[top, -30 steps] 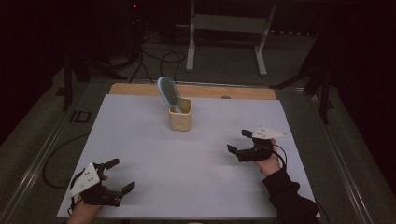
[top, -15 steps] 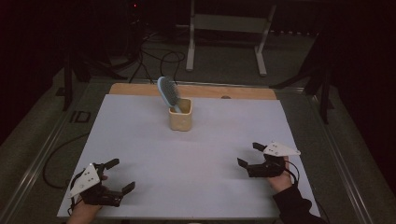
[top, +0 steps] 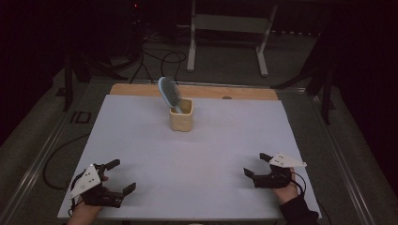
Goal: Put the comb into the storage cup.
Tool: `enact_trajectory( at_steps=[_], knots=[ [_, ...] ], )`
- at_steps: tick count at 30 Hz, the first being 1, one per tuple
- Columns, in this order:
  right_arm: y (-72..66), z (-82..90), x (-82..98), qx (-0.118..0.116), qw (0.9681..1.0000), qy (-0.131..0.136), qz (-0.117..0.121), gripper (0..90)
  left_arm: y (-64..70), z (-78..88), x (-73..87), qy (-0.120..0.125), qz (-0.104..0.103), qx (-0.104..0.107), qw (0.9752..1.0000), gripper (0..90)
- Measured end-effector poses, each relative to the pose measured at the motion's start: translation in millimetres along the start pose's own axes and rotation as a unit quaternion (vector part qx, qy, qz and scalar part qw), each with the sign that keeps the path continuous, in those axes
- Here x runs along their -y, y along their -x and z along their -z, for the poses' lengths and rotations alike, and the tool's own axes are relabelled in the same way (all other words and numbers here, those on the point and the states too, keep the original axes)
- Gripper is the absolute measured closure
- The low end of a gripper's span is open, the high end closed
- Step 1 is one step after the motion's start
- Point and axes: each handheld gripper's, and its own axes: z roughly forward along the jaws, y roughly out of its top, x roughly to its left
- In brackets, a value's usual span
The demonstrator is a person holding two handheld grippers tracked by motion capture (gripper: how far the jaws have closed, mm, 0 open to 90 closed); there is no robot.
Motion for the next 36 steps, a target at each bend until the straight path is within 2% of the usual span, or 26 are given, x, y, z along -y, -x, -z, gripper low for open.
enact_trajectory(
  at_steps=[3, 9, 11, 12, 16, 36],
  knots=[
    [-2.1, 4.2, 6.4, -0.001, 1.0000, -0.004, -0.005, 8.8, 0.1, 0.0, -0.2, 0.000, -0.001, -0.001, 1.0000, 0.0],
    [-8.8, 12.5, 11.4, 0.004, 0.9999, -0.012, 0.002, 8.8, 0.4, 0.9, -0.3, 0.000, -0.001, -0.005, 1.0000, 0.0],
    [-8.7, 11.2, 12.6, 0.005, 0.9998, -0.021, 0.003, 8.8, 0.4, 0.7, -0.2, -0.001, -0.001, -0.005, 1.0000, 0.0],
    [-8.1, 10.3, 12.7, 0.000, 0.9998, -0.019, -0.001, 8.8, 0.3, 0.4, -0.2, -0.001, -0.001, -0.004, 1.0000, 0.0],
    [-7.6, 6.9, 11.3, -0.001, 0.9999, -0.009, 0.006, 8.8, 0.3, -0.1, 0.0, -0.002, -0.001, -0.003, 1.0000, 0.0],
    [-6.6, -3.1, 9.6, 0.002, 0.9998, -0.004, 0.018, 8.8, -0.2, 0.3, 0.6, -0.003, 0.000, -0.005, 1.0000, 0.0]
  ],
)
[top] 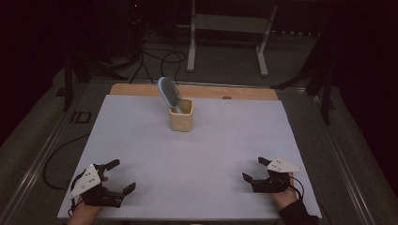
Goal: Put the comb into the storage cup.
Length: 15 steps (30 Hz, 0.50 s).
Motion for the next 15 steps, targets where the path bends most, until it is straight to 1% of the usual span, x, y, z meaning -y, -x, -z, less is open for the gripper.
enact_trajectory(
  at_steps=[4, 8, 15],
  knots=[
    [0.5, 1.4, -0.6, 0.000, 0.9999, 0.007, -0.007, 8.8, -0.2, -0.3, 0.0, 0.000, 0.001, 0.000, 1.0000, 0.0],
    [1.4, 1.5, -0.7, -0.003, 0.9999, 0.008, -0.013, 8.8, -0.4, -0.5, 0.2, 0.000, 0.002, 0.000, 1.0000, 0.0],
    [0.8, 1.4, -0.5, -0.006, 0.9999, 0.006, -0.012, 8.8, -0.6, -0.6, 0.2, -0.001, 0.003, 0.000, 1.0000, 0.0]
  ],
)
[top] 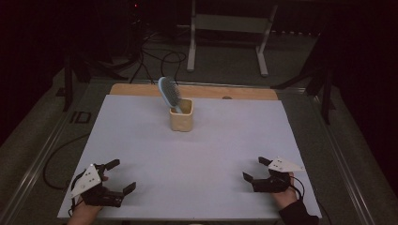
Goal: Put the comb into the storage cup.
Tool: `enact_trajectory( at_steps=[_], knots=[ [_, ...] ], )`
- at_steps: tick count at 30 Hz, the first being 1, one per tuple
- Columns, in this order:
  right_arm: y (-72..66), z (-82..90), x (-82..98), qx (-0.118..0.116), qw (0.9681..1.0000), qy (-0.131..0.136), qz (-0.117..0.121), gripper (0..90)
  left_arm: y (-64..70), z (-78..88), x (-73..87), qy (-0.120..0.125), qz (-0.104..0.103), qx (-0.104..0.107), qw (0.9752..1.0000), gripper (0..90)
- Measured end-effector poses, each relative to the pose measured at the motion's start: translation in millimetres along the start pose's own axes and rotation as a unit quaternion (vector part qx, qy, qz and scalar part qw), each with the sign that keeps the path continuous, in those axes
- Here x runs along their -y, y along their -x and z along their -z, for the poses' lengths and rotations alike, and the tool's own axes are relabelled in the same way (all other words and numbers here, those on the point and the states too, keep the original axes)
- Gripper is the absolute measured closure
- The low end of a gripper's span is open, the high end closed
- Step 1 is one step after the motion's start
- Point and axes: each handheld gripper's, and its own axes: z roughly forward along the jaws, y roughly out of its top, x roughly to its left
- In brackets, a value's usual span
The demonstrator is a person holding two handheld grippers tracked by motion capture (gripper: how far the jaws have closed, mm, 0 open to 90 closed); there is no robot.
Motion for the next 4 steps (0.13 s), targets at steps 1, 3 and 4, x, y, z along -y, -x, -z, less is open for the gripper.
enact_trajectory(
  at_steps=[1, 3, 4],
  knots=[
    [0.1, 0.0, 0.0, 0.000, 1.0000, 0.000, -0.001, 8.8, 0.0, 0.0, 0.0, 0.000, 0.000, 0.000, 1.0000, 0.0],
    [0.2, 0.5, -0.2, 0.001, 1.0000, 0.001, 0.000, 8.8, 0.0, 0.1, -0.1, 0.001, 0.000, 0.000, 1.0000, 0.0],
    [0.2, 0.5, -0.2, 0.001, 1.0000, 0.001, 0.000, 8.8, 0.0, 0.1, -0.1, 0.001, 0.000, 0.000, 1.0000, 0.0]
  ],
)
